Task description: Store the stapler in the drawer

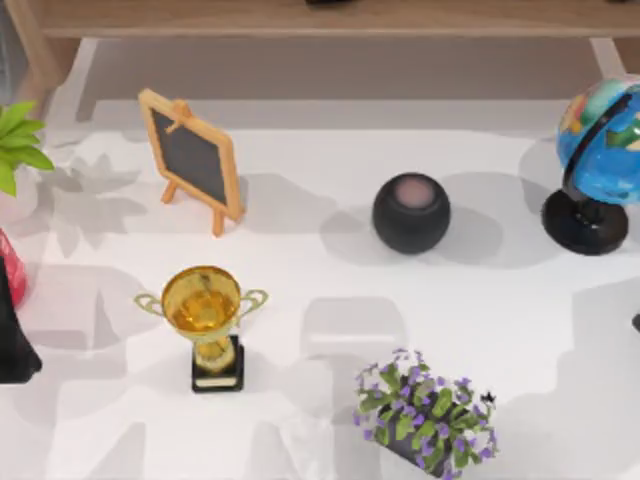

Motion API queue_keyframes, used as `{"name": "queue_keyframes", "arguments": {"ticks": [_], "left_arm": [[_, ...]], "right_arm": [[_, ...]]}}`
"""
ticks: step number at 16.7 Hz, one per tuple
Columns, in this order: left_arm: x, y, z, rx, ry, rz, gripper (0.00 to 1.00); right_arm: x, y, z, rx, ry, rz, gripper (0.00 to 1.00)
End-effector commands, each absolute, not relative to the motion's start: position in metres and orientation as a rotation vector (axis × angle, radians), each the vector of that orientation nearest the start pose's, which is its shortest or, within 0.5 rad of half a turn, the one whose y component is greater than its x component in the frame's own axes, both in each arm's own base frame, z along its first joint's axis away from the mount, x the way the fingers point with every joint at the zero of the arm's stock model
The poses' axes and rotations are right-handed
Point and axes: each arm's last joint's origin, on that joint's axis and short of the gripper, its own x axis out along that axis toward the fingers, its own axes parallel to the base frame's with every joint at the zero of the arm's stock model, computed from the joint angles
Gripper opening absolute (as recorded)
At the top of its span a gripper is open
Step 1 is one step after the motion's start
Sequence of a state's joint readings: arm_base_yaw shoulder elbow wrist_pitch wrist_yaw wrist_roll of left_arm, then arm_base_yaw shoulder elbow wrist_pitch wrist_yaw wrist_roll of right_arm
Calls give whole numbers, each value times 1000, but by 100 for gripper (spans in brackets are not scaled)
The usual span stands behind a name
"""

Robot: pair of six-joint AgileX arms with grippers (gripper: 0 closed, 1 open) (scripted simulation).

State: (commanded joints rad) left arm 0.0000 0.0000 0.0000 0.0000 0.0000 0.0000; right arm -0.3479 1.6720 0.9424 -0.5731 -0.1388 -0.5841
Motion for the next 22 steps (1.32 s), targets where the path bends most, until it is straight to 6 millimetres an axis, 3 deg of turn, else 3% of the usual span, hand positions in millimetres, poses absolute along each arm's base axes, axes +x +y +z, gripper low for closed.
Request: {"name": "queue_keyframes", "arguments": {"ticks": [4,8,16,22], "left_arm": [[106,-1,160,0,0,0,100],[106,-1,160,0,0,0,100],[106,-1,160,0,0,0,100],[106,-1,160,0,0,0,100]], "right_arm": [[291,-39,172,-278,1456,311,100],[292,-4,186,-372,1533,379,100],[293,-2,182,-378,1539,384,100],[294,-2,135,-381,1535,383,100]]}}
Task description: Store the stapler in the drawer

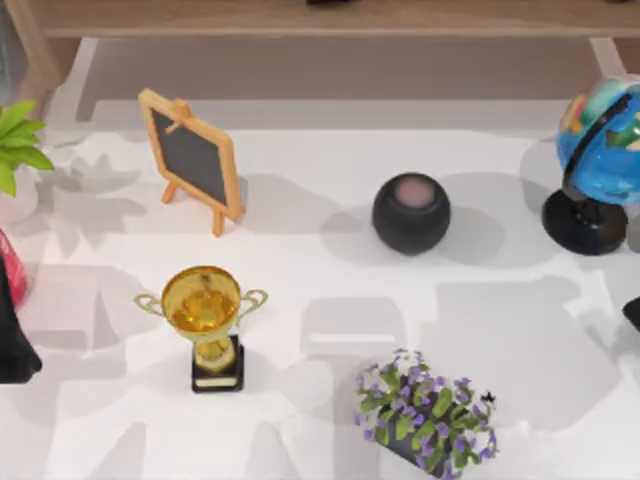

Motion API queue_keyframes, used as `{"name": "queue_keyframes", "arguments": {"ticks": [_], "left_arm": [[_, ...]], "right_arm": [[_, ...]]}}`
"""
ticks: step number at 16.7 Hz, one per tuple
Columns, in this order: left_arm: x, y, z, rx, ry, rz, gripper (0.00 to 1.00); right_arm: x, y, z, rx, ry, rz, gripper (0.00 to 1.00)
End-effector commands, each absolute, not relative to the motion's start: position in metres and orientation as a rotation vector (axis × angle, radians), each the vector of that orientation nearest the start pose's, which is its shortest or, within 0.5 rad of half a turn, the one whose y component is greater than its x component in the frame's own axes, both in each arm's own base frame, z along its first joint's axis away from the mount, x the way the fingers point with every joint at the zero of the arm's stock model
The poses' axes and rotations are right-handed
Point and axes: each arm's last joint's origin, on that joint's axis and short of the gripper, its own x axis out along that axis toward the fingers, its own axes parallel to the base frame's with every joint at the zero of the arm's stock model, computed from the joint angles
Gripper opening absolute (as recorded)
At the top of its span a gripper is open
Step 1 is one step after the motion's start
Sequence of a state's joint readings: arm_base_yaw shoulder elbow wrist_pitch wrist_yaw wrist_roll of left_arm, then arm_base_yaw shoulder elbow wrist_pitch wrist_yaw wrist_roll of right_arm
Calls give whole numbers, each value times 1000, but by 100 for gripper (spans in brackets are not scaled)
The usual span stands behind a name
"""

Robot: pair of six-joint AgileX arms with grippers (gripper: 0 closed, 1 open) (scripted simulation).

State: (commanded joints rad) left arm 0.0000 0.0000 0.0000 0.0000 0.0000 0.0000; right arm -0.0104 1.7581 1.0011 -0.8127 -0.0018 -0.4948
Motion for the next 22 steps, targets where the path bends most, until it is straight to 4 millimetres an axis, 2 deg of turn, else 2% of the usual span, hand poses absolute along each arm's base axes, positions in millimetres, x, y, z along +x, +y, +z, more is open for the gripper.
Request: {"name": "queue_keyframes", "arguments": {"ticks": [3,7,20,22], "left_arm": [[106,-1,160,0,0,0,100],[106,-1,160,0,0,0,100],[106,-1,160,0,0,0,100],[106,-1,160,0,0,0,100]], "right_arm": [[292,-1,118,-380,1537,384,100],[292,-1,117,-380,1538,384,100],[292,-1,117,-380,1538,384,2],[292,-1,117,-380,1538,384,0]]}}
